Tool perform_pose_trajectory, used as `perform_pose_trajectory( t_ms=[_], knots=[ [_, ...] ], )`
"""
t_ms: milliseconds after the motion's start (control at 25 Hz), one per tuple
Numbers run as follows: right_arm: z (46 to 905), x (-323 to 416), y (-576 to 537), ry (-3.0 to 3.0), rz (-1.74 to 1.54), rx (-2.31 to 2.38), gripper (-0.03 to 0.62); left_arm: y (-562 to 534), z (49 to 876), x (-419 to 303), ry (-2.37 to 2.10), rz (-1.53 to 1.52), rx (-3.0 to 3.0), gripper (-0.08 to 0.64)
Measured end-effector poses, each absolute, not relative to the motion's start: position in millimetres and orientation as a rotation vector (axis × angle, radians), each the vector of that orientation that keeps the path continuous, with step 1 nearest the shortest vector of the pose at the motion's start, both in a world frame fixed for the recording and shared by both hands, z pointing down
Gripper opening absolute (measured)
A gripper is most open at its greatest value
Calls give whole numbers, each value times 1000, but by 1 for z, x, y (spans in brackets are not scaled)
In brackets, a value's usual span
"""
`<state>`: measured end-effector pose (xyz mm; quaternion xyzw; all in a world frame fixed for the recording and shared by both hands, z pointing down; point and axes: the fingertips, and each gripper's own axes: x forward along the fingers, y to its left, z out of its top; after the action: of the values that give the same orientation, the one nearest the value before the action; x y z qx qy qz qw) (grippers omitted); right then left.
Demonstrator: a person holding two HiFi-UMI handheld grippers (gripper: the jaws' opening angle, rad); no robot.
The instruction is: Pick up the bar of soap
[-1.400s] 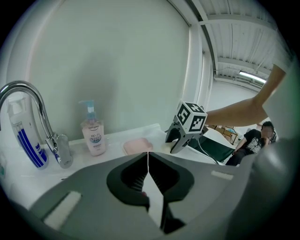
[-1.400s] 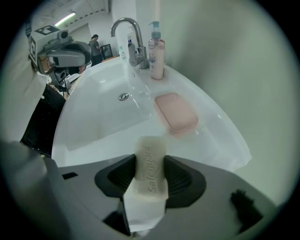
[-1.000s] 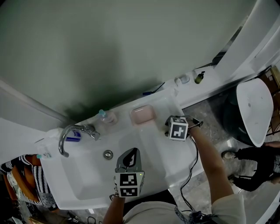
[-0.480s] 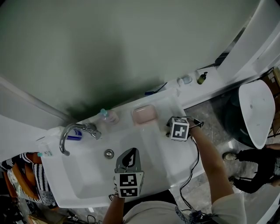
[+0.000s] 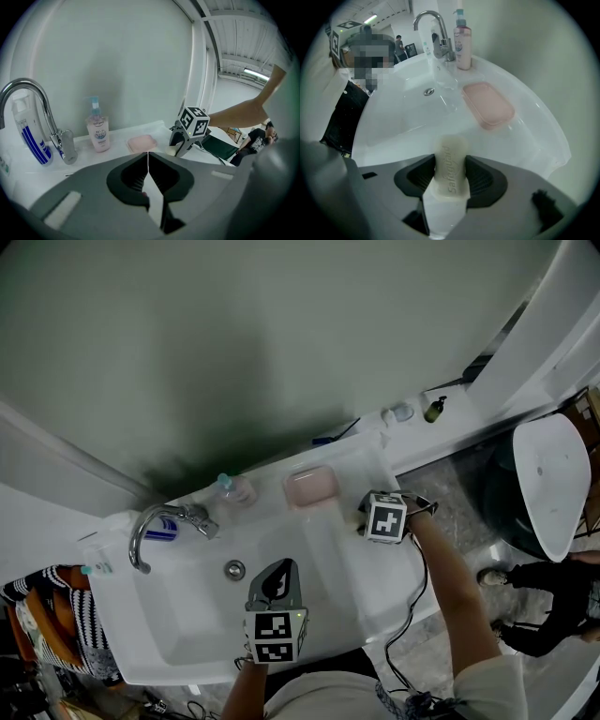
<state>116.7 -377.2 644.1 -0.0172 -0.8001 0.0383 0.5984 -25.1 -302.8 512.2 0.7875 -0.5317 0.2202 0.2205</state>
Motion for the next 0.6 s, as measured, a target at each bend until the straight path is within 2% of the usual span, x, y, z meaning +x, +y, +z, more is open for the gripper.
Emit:
perform_pose_trajectory(
  t_ms=[600],
  knots=[
    [607,113,-385,-1954,99,11,209,-297,506,-17,-1415,552,2219,28]
  ],
)
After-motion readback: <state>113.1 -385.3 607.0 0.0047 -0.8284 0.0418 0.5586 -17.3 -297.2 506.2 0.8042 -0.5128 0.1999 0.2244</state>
